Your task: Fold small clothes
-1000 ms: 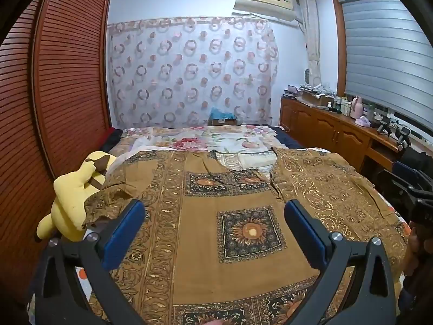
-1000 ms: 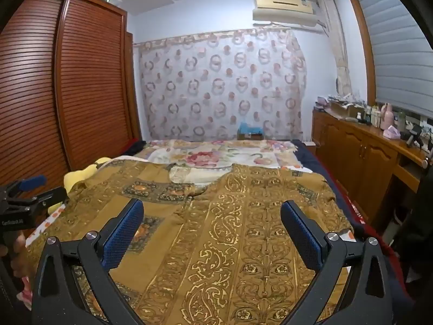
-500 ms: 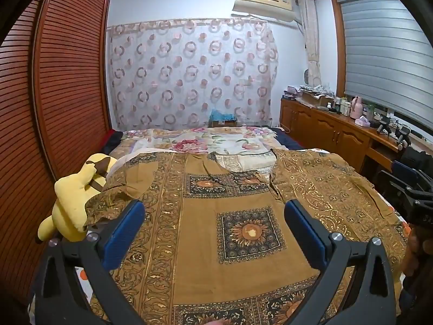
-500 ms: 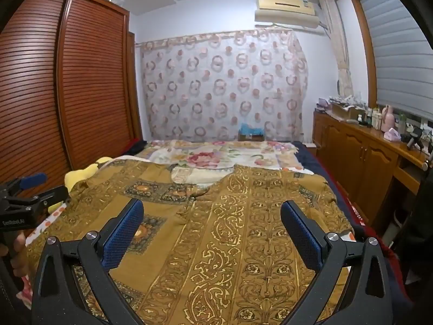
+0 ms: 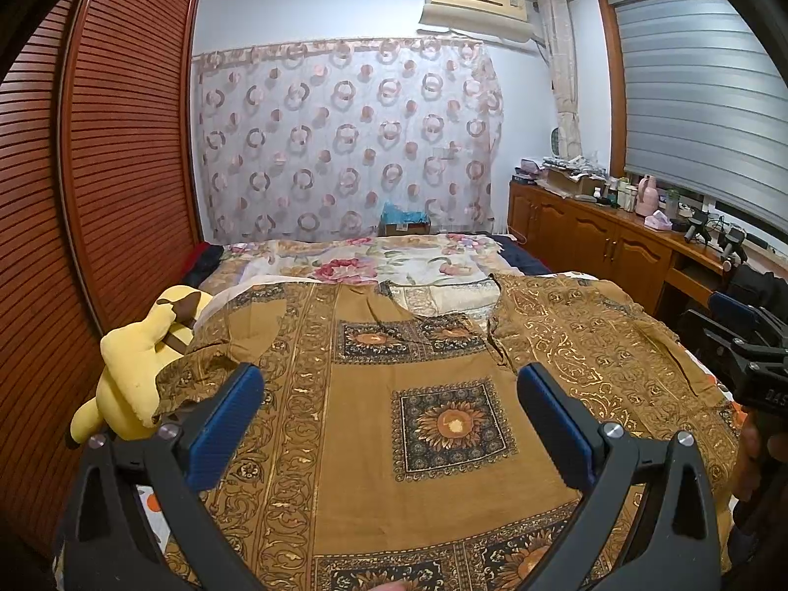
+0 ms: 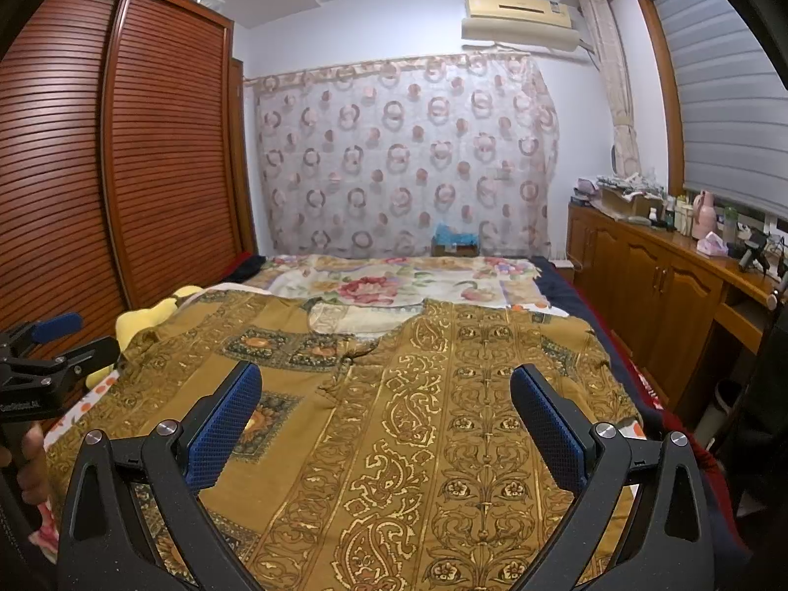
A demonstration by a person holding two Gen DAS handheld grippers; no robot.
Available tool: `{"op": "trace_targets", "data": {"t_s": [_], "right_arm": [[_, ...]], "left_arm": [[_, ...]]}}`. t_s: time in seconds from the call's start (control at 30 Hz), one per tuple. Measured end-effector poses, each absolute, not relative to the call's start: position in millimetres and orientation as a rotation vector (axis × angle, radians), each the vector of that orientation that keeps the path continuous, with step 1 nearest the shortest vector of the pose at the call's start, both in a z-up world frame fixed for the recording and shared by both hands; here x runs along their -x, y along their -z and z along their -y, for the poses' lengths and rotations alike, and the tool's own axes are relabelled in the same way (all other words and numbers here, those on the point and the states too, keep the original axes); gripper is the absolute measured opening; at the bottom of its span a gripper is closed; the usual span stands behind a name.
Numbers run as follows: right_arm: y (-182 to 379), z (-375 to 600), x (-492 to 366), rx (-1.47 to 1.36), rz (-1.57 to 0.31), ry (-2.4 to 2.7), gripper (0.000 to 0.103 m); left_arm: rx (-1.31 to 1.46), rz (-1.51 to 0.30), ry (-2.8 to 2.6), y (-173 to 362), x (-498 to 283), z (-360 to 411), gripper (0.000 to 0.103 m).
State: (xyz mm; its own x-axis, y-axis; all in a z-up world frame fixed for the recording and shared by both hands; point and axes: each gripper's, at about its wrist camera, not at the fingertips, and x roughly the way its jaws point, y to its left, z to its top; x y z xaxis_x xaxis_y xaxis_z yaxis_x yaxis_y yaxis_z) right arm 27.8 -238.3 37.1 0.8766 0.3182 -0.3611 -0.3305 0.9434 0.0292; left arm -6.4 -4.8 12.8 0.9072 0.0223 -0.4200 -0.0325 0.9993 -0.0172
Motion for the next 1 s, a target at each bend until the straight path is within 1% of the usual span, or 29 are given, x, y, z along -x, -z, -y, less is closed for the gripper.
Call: {"op": "trace_targets", "data": {"t_s": [0.43,1.0], "right_arm": [[-37.4,238.3,-27.7,0.034,-0.37,-0.339,0.103],[-37.3,238.2,-27.3,0.035,-0.37,-0.338,0.103]], "left_arm": [[0.019,-0.42,-0.025,-21.3,8.4,8.5,0.103],[0.015,-0.415,-0.024,-18.5,10.4,10.0,0.103]]}}
